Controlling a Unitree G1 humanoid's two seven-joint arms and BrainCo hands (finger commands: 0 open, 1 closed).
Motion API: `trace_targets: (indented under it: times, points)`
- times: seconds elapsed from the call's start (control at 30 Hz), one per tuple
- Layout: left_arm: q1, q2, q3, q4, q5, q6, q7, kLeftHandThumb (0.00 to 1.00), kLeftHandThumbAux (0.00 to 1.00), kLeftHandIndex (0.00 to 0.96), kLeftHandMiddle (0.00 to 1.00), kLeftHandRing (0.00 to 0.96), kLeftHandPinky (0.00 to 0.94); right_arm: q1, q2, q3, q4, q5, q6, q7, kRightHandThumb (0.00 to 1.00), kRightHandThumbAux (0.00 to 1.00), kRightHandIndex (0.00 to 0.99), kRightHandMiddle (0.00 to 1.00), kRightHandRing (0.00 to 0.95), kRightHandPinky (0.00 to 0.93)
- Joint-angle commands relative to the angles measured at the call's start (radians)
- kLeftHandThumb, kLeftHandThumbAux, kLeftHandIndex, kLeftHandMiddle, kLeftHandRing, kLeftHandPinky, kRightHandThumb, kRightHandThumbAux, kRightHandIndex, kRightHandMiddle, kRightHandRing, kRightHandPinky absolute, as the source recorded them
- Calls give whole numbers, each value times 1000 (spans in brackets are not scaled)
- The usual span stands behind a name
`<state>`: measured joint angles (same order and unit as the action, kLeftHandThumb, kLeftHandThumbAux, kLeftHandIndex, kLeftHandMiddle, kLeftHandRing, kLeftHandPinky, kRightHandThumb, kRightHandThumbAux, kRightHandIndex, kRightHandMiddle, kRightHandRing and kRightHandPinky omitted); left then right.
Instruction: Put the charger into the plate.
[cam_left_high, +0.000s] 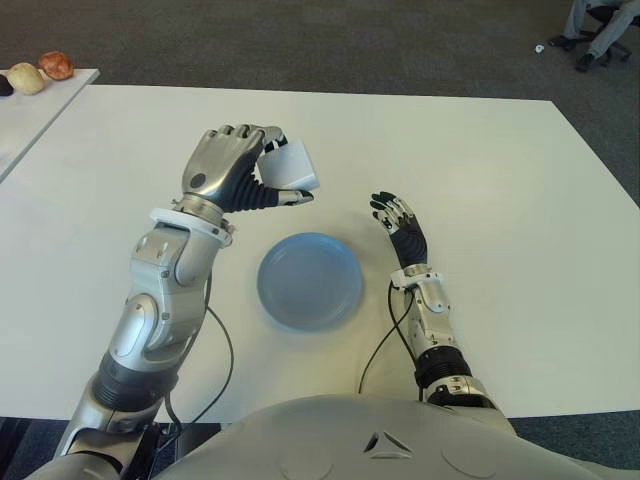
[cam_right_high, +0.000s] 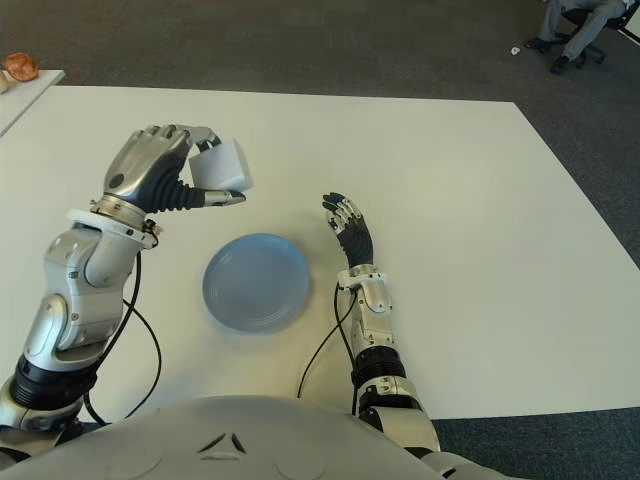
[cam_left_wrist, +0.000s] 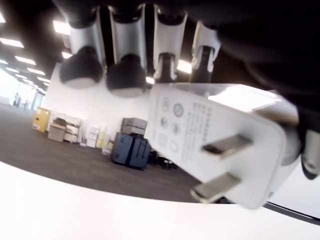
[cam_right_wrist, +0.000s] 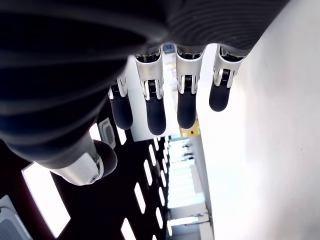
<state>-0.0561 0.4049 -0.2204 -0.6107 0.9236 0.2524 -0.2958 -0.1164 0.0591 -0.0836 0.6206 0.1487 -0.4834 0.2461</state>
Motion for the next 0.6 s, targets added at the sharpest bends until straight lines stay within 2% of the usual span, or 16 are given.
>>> trace_targets:
  times: [0.03, 0.27, 0.47, 0.6]
  points:
    - [62, -8, -55, 55, 35, -42, 20, 857, 664, 408, 547, 863, 851, 69, 14, 3, 59, -1, 49, -9, 34, 624, 195, 235, 180, 159]
    - [160, -22, -125, 173, 66, -125, 155, 856, 665, 406, 546, 862, 857, 73, 21, 9, 45, -2, 50, -19, 30, 627, 198, 230, 178, 157]
    - [181, -18, -144, 312, 49, -214, 276, 856, 665, 405, 545, 859, 850, 77, 22, 13, 35, -4, 59, -30, 21, 626, 197, 229, 175, 154]
    - [186, -16, -144, 352, 29, -252, 307, 856, 666, 404, 544, 858, 849, 77, 21, 14, 34, -3, 63, -32, 18, 625, 199, 230, 175, 155]
